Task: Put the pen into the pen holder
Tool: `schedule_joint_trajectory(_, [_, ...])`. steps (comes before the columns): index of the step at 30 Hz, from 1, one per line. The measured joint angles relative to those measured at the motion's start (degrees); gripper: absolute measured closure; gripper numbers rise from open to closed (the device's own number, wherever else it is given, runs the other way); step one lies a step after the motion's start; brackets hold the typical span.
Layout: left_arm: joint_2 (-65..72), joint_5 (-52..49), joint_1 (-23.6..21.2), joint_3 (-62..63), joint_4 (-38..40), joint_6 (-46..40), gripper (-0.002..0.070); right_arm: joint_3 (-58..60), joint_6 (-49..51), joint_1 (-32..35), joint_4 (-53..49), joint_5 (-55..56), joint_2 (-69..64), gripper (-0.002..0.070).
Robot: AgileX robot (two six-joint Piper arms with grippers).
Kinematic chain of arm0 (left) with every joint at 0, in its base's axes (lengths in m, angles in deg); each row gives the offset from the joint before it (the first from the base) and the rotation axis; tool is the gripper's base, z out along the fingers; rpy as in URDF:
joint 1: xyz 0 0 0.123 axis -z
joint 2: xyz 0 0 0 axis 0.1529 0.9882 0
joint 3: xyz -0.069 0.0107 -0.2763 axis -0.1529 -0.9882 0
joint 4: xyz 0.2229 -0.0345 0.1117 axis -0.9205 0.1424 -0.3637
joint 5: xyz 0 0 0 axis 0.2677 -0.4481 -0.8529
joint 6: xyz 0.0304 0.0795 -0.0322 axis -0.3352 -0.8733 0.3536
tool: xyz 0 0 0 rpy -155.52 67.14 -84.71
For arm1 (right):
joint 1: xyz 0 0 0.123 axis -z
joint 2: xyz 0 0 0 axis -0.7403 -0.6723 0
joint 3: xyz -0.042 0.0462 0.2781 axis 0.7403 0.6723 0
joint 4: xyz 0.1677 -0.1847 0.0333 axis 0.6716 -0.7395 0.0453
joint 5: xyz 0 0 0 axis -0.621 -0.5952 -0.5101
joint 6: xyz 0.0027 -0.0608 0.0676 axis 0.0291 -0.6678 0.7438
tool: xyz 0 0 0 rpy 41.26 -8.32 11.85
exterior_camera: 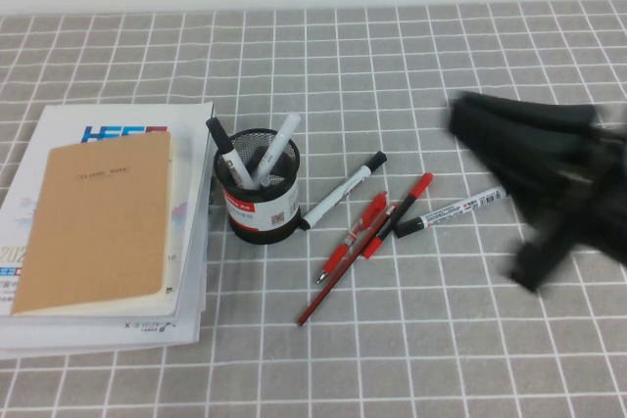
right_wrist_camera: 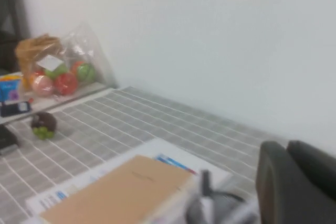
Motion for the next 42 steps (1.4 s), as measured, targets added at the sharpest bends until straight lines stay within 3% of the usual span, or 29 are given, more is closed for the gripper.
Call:
schedule_joint_trajectory(5, [0.0, 0.0, 0.0, 0.0, 0.0, 0.0, 0.068, 1.7, 0.1, 0.0, -0.5, -20.6, 14.4, 0.0688])
schedule_joint_trajectory(8, [0.0, 0.0, 0.0, 0.0, 0.0, 0.0, 0.068, 2.4, 0.1, 0.0, -5.8, -29.8, 19.3, 0.0688])
schedule_joint_trajectory(13, [0.0, 0.0, 0.0, 0.0, 0.0, 0.0, 0.068, 2.5, 0.1, 0.0, -12.7, -36.7, 23.0, 0.0689])
schedule_joint_trajectory(22, [0.0, 0.0, 0.0, 0.0, 0.0, 0.0, 0.068, 5.4, 0.1, 0.8, -13.9, -41.6, 25.1, 0.0688])
schedule_joint_trajectory(25, [0.0, 0.0, 0.0, 0.0, 0.0, 0.0, 0.068, 8.3, 0.1, 5.5, -14.1, -40.4, 28.6, 0.0688])
schedule_joint_trajectory(35, [0.0, 0.0, 0.0, 0.0, 0.0, 0.0, 0.068, 26.2, 0.3, 33.2, -10.4, -21.2, 42.3, 0.0689])
schedule_joint_trajectory(42, [0.0, 0.0, 0.0, 0.0, 0.0, 0.0, 0.068, 33.6, 0.3, 39.8, -8.2, -12.7, 43.2, 0.0688])
